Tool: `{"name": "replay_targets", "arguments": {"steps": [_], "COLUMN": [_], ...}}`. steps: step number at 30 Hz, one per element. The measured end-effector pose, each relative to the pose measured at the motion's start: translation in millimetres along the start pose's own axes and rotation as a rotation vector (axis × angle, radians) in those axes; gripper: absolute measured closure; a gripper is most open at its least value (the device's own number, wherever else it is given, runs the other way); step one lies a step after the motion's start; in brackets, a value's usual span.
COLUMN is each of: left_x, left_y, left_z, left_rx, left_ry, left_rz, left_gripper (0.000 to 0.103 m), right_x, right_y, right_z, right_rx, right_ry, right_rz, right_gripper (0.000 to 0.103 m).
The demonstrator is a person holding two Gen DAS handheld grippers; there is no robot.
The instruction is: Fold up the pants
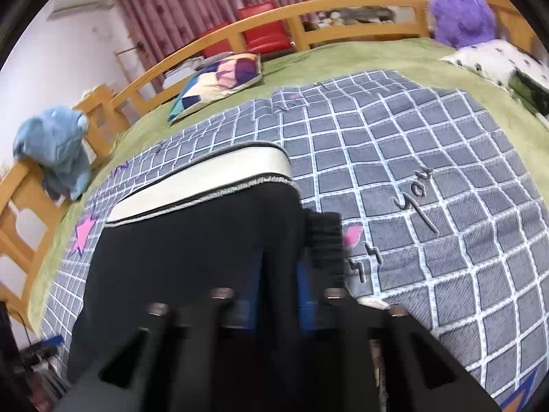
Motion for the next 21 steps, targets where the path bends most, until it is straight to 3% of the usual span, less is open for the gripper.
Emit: {"name": "replay_targets", "arguments": {"steps": [2,3,4,6,8,9,10,12,14,17,21], "left_x": [4.3,7.2,8.4,12.9,17.8,20.6,22.5,27.5,32.8,35.2,27.4], "left_y": [-4.9,-7.3,-9.1,-15.1,-21.6,-25.6,-28.6,-36.6,-42.5,-47.2,-51.0], "left_z": [0.9,1.7,2.7,10.9,21.4,27.7,32.0,45.5,59.9,91.3,116.1], "left_rx": [0.006,0.014,0.018,0.012,-0.006,-0.016,-0.023,-0.046,-0.069,-0.132,-0.143], "left_ry": [-0.014,-0.019,-0.019,-0.007,0.007,0.022,0.036,0.065,0.093,0.108,0.193], "left_rz": [0.028,0.045,0.053,0.059,0.050,0.045,0.042,0.034,0.033,0.027,-0.029], "left_gripper": [0.038,0.038,0.038,0.038,0.038,0.038,0.038,0.038,0.033,0.031,0.027], "right_x": [3.4,14.7,22.9,29.7,35.3,39.8,43.9,52.4,51.9,41.3,48.6], "right_y": [-0.5,1.7,6.1,18.3,29.2,30.7,28.9,26.3,30.4,45.7,59.2], "right_z": [-24.3,-37.1,-42.2,-32.0,-10.4,-11.2,-16.2,-30.2,-34.4,-14.4,1.3], "right_rx": [0.075,0.105,0.106,0.052,-0.040,-0.031,-0.032,-0.040,-0.062,-0.168,-0.147], "right_ry": [-0.048,-0.093,-0.086,-0.022,-0.008,-0.014,-0.032,-0.107,-0.181,-0.212,-0.286], "right_rz": [-0.021,0.041,0.073,0.046,0.051,0.076,0.094,0.138,0.141,0.112,0.162], "right_gripper": [0.094,0.094,0.094,0.092,0.079,0.074,0.064,0.056,0.041,0.037,0.032]}}
Point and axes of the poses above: each gripper's, at about its wrist camera, not at the fingertips, and z roughly the way its jaws point, x to its right, y to its underside, the point moved 1 cm from there along z, roughly the way its jaws point, and after that the axes turned 5 degrees about -z, right-handed, at the moved point
